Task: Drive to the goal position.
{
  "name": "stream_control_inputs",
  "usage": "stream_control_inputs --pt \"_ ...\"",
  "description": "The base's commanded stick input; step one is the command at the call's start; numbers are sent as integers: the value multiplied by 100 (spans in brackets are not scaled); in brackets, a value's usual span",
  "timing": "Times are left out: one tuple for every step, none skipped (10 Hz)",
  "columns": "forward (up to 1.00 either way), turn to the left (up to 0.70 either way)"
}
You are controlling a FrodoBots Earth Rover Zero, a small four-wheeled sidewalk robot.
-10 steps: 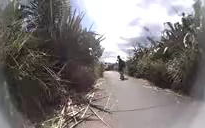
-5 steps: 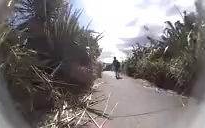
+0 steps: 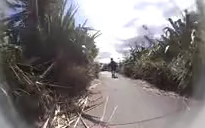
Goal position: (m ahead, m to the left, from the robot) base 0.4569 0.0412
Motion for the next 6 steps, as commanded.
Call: stream_control_inputs --pt "50 -19" --pt "50 -15" --pt "50 -11" --pt "50 -7" --pt "50 -3" --pt "50 0"
